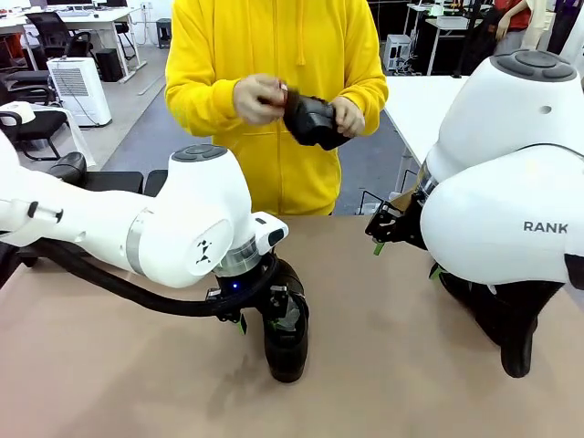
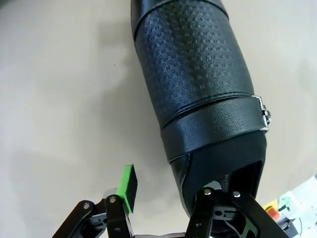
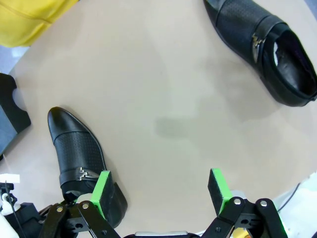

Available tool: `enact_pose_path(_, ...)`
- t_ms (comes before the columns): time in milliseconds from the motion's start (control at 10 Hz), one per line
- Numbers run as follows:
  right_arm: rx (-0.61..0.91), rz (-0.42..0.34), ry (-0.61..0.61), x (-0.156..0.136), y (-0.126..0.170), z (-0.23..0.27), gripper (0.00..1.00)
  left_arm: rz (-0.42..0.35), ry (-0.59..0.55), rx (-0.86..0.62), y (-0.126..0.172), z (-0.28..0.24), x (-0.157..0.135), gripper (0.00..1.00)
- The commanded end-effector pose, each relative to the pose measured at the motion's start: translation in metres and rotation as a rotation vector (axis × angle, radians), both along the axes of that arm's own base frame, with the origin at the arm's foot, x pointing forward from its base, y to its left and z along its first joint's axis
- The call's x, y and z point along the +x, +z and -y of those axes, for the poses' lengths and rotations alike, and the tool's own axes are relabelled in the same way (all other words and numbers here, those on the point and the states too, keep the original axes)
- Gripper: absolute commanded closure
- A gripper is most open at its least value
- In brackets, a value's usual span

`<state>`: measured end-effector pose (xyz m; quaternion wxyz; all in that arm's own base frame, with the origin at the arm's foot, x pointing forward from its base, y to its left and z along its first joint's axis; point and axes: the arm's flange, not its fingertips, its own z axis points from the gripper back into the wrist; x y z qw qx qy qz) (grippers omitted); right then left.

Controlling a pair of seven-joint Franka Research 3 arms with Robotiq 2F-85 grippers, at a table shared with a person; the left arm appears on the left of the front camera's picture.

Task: Organize the shoes by placing them on the stand.
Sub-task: Place the Shoe from the middle of the table onto the Shoes Stand.

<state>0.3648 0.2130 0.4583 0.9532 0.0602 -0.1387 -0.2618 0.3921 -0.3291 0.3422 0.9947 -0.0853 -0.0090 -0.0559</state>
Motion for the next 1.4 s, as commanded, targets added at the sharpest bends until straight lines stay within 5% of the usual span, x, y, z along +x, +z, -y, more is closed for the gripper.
enact_pose_path(0, 0.012, 0.005, 0.022, 0.001, 0.002, 0.002, 0.0, -0.01, 0.0, 0.02, 0.006, 0.01, 0.007, 0.61)
enact_pose_path(400, 0.012, 0.005, 0.022, 0.001, 0.002, 0.002, 0.0, -0.022, -0.02, 0.014, 0.006, 0.009, 0.009, 1.0)
enact_pose_path(800, 0.012, 0.005, 0.022, 0.001, 0.002, 0.002, 0.0, -0.041, -0.023, 0.034, 0.005, 0.01, 0.008, 1.0)
enact_pose_path(1000, 0.012, 0.005, 0.022, 0.001, 0.002, 0.002, 0.0, -0.112, -0.006, 0.056, 0.005, 0.006, 0.006, 1.0)
enact_pose_path(1300, 0.012, 0.005, 0.022, 0.001, 0.002, 0.002, 0.0, -0.096, -0.118, -0.016, 0.033, -0.014, -0.024, 1.0)
